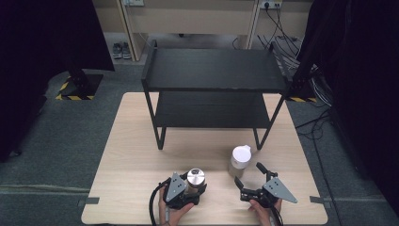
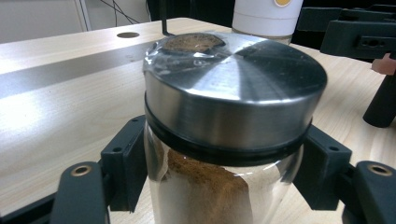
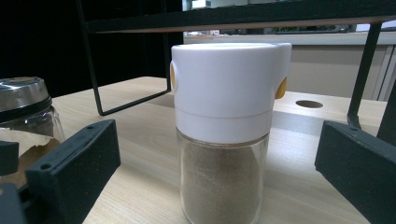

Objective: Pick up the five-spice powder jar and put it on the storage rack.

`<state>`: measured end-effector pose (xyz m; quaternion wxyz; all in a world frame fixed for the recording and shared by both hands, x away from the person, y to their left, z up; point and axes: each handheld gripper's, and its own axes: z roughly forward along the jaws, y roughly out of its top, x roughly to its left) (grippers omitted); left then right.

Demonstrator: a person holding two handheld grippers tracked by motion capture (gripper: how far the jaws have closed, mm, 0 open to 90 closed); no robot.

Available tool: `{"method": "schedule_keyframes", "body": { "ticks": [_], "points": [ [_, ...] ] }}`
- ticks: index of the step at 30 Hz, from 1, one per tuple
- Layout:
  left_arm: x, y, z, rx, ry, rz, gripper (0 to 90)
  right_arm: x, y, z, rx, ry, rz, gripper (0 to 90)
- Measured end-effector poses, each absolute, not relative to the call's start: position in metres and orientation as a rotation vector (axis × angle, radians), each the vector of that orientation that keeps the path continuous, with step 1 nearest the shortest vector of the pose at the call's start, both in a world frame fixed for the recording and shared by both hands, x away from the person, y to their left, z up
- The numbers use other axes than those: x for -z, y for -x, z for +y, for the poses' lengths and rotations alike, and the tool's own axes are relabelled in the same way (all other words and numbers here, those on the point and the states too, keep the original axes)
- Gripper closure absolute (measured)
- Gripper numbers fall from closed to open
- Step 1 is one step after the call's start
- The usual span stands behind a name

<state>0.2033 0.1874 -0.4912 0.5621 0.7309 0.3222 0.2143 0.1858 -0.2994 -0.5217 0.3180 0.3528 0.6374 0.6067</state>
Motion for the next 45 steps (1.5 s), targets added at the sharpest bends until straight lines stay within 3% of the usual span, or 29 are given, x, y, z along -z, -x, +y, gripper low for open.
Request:
{"method": "schedule_keyframes", "body": {
  "ticks": [7,17,45],
  "points": [
    [0.493,-0.199,0.184,-0.559,-1.718,0.740,30.3,0.522,-0.186,-0.300,-1.598,-0.927,1.676,0.4],
    [0.494,-0.200,0.195,-0.522,-1.674,0.739,30.5,0.522,-0.186,-0.300,-1.598,-0.928,1.676,0.4],
    [0.451,-0.214,0.206,-0.464,-1.651,0.687,30.5,0.522,-0.186,-0.299,-1.597,-0.928,1.674,0.4]
  ]
}}
